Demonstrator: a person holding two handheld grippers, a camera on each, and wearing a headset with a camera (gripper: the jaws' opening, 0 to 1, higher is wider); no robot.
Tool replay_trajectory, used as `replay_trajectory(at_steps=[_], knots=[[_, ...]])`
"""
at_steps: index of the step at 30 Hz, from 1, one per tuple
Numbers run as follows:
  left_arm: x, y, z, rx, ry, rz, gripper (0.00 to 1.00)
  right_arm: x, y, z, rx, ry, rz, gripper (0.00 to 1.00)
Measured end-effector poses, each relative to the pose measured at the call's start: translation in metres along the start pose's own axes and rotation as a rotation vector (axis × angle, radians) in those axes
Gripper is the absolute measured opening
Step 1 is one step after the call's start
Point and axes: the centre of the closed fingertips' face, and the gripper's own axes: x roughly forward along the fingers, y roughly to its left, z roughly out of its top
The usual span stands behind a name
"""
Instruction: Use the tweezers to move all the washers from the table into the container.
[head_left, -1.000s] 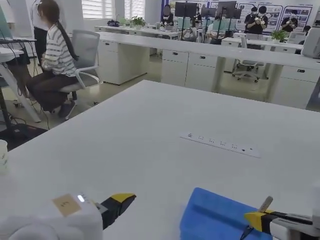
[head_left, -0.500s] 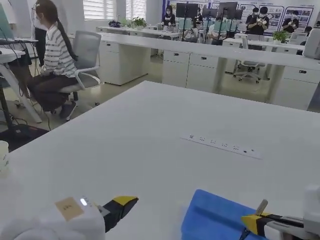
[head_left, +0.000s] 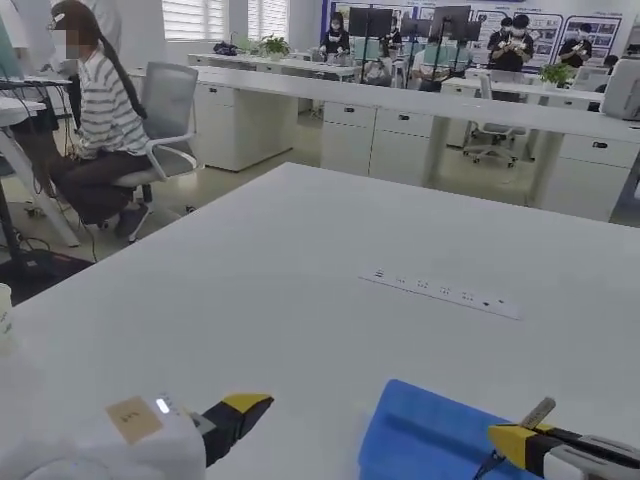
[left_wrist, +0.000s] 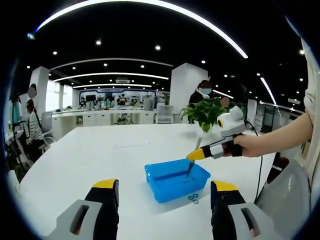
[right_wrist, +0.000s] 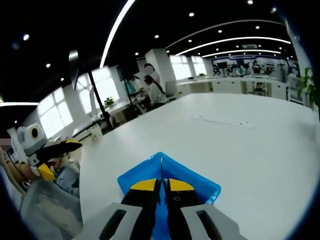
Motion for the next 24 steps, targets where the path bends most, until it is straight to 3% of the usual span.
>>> replay_trajectory(at_steps=[5, 10, 18, 24], knots=[[0.0, 0.0, 0.0, 0.0, 0.0, 0.0, 0.75, -0.013, 0.018, 0.01, -0.002, -0.071, 0.01, 0.03], [0.0, -0.001, -0.001, -0.001, 0.002, -0.004, 0.74, -0.018, 0.043, 0.007, -0.059, -0.079, 0.056, 0.01], [0.001, -0.001, -0.002, 0.003, 0.007, -0.007, 0.73, -0.017, 0.06, -0.017, -0.106, -0.023, 0.088, 0.0], [0.001, -0.001, -0.002, 0.004, 0.008, -0.006, 0.73, -0.01, 0.058, -0.04, -0.268, 0.077, 0.076, 0.0]])
